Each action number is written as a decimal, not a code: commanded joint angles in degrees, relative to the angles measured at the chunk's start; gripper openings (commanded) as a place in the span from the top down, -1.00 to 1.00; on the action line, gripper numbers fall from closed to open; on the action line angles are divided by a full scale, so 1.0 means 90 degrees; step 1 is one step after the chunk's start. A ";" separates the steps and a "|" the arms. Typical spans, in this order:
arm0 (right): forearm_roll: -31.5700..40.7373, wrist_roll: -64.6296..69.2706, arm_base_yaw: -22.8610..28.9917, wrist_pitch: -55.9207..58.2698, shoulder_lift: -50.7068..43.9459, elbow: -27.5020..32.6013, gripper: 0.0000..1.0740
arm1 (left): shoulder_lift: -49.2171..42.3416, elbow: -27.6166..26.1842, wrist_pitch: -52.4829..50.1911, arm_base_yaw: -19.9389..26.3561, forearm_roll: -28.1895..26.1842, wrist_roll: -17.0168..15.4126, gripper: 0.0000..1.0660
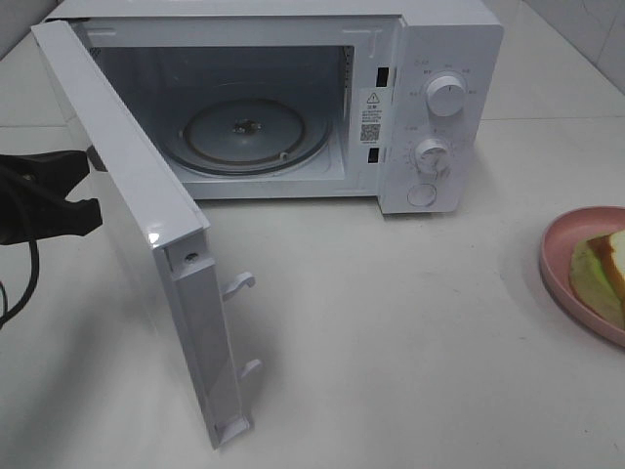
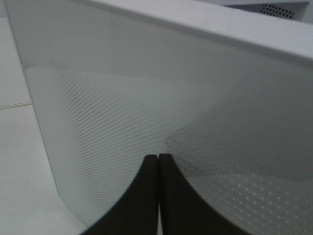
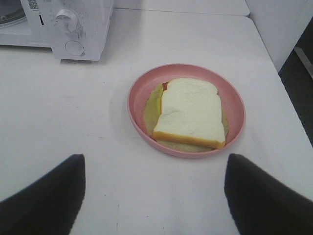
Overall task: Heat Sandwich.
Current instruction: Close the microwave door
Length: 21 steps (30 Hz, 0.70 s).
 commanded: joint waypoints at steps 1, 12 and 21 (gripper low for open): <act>0.0006 -0.0032 -0.0045 -0.0032 -0.0166 0.0013 -0.42 | 0.0127 -0.0185 -0.0070 -0.0414 -0.0376 0.0204 1.00; 0.0006 -0.0032 -0.0045 -0.0032 -0.0166 0.0013 -0.42 | 0.0719 -0.0707 -0.0057 -0.1515 -0.1719 0.0936 1.00; 0.0006 -0.0032 -0.0045 -0.0032 -0.0166 0.0013 -0.42 | 0.1267 -0.1604 0.0274 -0.2114 -0.2559 0.1617 1.00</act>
